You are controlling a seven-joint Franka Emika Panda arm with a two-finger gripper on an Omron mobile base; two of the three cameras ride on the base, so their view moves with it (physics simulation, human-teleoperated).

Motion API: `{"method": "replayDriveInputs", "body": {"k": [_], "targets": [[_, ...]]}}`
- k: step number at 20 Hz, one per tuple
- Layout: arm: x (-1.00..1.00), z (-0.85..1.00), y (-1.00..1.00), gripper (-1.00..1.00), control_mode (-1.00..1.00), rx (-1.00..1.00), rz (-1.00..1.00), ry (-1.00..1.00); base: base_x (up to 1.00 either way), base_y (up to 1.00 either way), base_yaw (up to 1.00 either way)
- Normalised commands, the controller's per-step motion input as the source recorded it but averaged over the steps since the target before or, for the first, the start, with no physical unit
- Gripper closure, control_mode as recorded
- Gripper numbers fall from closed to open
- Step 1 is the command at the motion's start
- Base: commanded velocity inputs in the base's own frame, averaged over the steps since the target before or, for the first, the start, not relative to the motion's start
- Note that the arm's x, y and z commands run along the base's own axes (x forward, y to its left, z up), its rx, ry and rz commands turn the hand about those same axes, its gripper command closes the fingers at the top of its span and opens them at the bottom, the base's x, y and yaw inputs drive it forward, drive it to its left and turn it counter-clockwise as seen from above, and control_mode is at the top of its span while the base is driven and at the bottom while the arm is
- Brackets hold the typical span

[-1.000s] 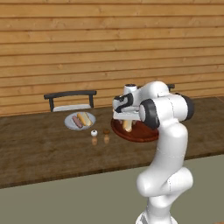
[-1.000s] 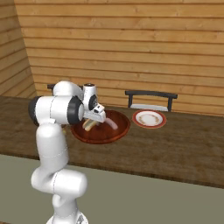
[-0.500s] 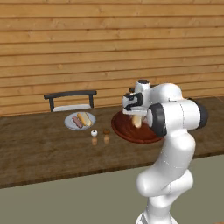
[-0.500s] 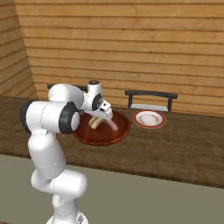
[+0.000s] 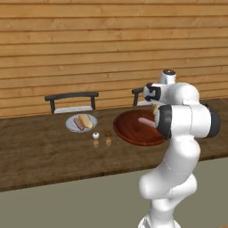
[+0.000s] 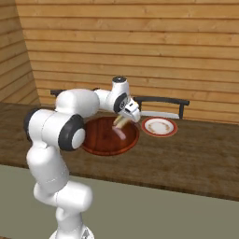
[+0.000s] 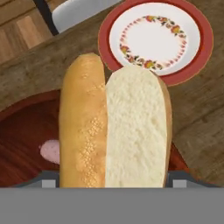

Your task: Place one bun and one sausage from the bowl on each plate.

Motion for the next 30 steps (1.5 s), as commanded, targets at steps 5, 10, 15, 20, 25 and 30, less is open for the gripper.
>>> {"method": "replayDriveInputs", "body": {"k": [5, 10, 15, 20, 25, 30], "targets": [[1.0, -0.04, -1.0, 1.0, -1.0, 0.09, -0.22, 0.13, 0.0, 0.0, 0.0], [0.67, -0.65, -0.75, 1.0, -1.0, 0.0, -0.06, 0.06, 0.0, 0.0, 0.0], [0.66, -0.54, -0.66, -1.0, -1.0, 0.0, 0.0, 0.01, 0.0, 0.0, 0.0], [0.25, -0.07, -0.29, -1.0, -1.0, 0.0, 0.01, 0.0, 0.0, 0.0, 0.0], [-0.85, 0.07, 1.0, -1.0, -1.0, -0.09, 0.08, -0.04, 0.0, 0.0, 0.0], [-0.74, -0.04, 0.55, -1.0, -1.0, -0.05, 0.12, -0.18, 0.0, 0.0, 0.0]]}}
